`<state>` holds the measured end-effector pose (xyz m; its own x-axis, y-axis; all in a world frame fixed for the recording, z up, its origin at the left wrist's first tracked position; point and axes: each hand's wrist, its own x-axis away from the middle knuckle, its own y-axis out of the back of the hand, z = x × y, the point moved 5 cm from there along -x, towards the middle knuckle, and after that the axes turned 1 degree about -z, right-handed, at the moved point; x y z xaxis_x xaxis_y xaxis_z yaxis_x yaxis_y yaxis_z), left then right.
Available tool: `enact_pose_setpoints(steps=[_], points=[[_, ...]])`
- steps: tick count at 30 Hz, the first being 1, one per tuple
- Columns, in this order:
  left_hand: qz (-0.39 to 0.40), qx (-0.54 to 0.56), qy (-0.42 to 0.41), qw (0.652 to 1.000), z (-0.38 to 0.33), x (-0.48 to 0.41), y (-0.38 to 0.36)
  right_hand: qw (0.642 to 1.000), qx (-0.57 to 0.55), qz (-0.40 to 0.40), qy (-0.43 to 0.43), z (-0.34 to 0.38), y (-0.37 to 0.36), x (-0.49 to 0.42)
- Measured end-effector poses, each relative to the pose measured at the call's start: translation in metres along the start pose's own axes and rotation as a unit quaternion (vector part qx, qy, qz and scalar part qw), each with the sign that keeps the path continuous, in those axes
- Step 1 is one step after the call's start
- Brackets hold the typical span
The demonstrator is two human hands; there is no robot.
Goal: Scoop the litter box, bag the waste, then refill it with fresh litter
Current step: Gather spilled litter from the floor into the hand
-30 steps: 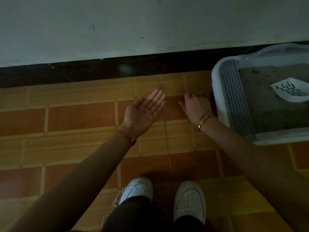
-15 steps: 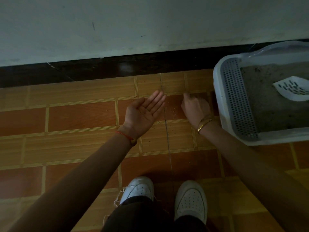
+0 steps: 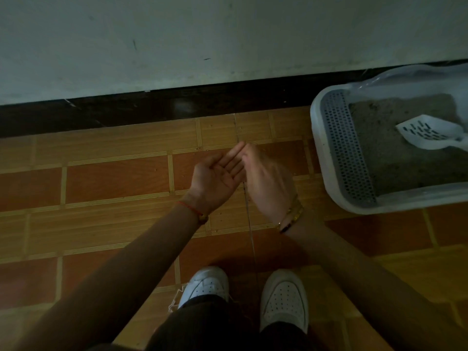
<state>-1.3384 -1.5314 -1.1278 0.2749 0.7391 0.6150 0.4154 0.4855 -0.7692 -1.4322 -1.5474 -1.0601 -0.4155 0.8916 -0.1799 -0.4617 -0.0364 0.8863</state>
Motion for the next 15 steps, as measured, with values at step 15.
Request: enact_pose_setpoints(steps=[15], points=[[-0.013, 0.016, -0.002, 1.0, 0.0, 0.0, 0.007, 0.932, 0.311, 0.162, -0.092, -0.111, -0.054, 0.03]])
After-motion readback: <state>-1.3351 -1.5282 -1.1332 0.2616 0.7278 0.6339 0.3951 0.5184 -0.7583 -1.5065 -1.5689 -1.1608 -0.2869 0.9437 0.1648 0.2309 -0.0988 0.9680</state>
